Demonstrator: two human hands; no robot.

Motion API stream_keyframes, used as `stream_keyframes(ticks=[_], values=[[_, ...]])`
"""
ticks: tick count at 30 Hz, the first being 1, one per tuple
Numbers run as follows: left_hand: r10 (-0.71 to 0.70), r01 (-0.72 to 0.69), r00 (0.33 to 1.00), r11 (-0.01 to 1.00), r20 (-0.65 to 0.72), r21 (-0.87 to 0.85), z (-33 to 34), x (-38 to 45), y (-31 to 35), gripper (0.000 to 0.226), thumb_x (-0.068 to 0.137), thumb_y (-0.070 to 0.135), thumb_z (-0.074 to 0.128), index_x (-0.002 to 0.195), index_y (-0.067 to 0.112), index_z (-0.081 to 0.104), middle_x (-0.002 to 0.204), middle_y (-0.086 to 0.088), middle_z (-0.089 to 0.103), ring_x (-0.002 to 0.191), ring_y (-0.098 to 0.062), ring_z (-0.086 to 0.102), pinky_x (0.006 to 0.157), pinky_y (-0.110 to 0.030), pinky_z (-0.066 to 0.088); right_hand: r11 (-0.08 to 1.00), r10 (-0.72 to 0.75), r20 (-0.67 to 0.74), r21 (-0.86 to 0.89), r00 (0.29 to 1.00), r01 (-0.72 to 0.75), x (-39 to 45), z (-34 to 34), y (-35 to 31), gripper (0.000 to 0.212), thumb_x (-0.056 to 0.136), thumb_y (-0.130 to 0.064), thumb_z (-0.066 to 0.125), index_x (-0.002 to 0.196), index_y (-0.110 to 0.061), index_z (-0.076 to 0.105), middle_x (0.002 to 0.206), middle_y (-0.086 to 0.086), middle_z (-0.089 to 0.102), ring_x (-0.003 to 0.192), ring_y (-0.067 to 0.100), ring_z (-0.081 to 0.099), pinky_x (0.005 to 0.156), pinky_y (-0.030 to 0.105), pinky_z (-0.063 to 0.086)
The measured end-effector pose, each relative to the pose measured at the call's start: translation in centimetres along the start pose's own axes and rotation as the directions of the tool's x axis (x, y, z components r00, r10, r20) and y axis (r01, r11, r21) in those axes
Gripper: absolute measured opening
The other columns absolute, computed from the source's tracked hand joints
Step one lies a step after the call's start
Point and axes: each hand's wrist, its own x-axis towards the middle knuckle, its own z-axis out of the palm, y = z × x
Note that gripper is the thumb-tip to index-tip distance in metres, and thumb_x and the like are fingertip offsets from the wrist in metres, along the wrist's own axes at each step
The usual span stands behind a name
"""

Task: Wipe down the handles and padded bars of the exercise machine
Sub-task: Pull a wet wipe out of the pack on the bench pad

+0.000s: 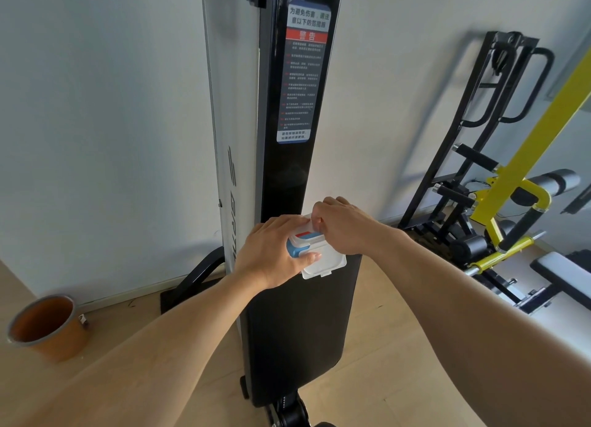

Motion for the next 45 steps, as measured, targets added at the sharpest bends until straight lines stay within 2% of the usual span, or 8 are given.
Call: stream_keyframes(ticks=[5,9,14,20,32,36,42,45], values=[[0.013,-0.013,1.000,1.000,0.000,-0.006,-0.1,0.0,0.1,0.060,0.081,0.075,0.056,0.133,0.044,0.053,0.138,0.020,0.060,0.123,-0.010,0.060,0.108,-0.029,0.040,0.998,0.014,0.026,0.055,1.000,-0.015,0.1,0.0,0.4,0.016,0.098,-0.021,0.062,0.111,-0.030,0.060,0.109,-0.010,0.055,0.095,0.015,0.046,0.087,0.023,0.047],[0.001,-0.001,1.000,1.000,0.002,-0.004,-0.2,0.0,0.0,0.062,0.080,0.075,0.057,0.133,0.042,0.053,0.136,0.018,0.061,0.122,-0.011,0.061,0.108,-0.032,0.042,0.993,0.042,0.040,0.113,0.998,-0.046,0.1,-0.4,0.4,0.006,0.098,-0.030,0.061,0.103,-0.031,0.064,0.104,-0.009,0.057,0.095,0.016,0.050,0.089,0.025,0.049],[-0.005,0.005,1.000,1.000,-0.010,-0.001,-0.1,0.0,0.1,0.062,0.079,0.074,0.060,0.131,0.041,0.053,0.135,0.016,0.062,0.120,-0.012,0.062,0.106,-0.029,0.041,0.993,0.049,-0.010,0.104,0.999,-0.048,0.3,-0.2,0.0,0.011,0.096,-0.033,0.064,0.106,-0.032,0.069,0.101,-0.011,0.060,0.093,0.015,0.051,0.089,0.026,0.050],[-0.011,0.011,1.000,1.000,-0.016,0.003,-0.1,-0.1,0.1,0.062,0.079,0.075,0.059,0.131,0.041,0.052,0.135,0.016,0.062,0.120,-0.012,0.062,0.107,-0.031,0.043,0.993,0.041,-0.043,0.110,0.998,-0.036,0.4,-0.2,-0.3,0.014,0.095,-0.032,0.066,0.109,-0.032,0.064,0.098,-0.013,0.055,0.092,0.015,0.051,0.086,0.025,0.051],[-0.013,0.013,1.000,1.000,-0.023,-0.011,-0.2,-0.2,0.4,0.060,0.080,0.072,0.061,0.131,0.042,0.053,0.136,0.016,0.062,0.120,-0.013,0.062,0.109,-0.032,0.041,0.997,-0.011,-0.079,0.070,0.997,0.016,-0.3,0.0,-0.8,0.021,0.094,-0.022,0.068,0.114,-0.026,0.061,0.108,-0.007,0.059,0.095,0.015,0.048,0.087,0.023,0.050],[0.013,-0.014,1.000,1.000,-0.026,-0.026,-0.3,-0.2,0.3,0.056,0.082,0.069,0.062,0.132,0.044,0.052,0.138,0.016,0.059,0.122,-0.013,0.061,0.109,-0.030,0.038,0.985,0.036,-0.085,0.173,0.996,-0.021,-0.4,-0.3,-0.2,0.010,0.100,-0.017,0.057,0.103,-0.026,0.055,0.109,-0.008,0.058,0.093,0.013,0.049,0.081,0.017,0.044],[0.014,-0.015,1.000,1.000,-0.014,-0.018,-0.2,0.0,0.2,0.059,0.083,0.068,0.061,0.132,0.037,0.054,0.138,0.012,0.059,0.120,-0.014,0.061,0.107,-0.030,0.040,0.951,0.113,-0.137,0.300,0.984,-0.067,-0.6,-0.5,0.1,0.012,0.103,-0.015,0.048,0.097,-0.025,0.051,0.104,-0.010,0.057,0.091,0.015,0.054,0.083,0.025,0.053],[0.015,-0.015,1.000,1.000,-0.007,-0.013,-0.1,0.0,0.2,0.060,0.083,0.068,0.062,0.132,0.033,0.055,0.137,0.010,0.060,0.118,-0.015,0.062,0.106,-0.033,0.042,0.917,0.151,-0.187,0.393,0.971,-0.067,-0.5,-0.7,-0.1,0.010,0.105,-0.018,0.045,0.099,-0.024,0.050,0.103,-0.009,0.057,0.091,0.013,0.055,0.077,0.023,0.051]])
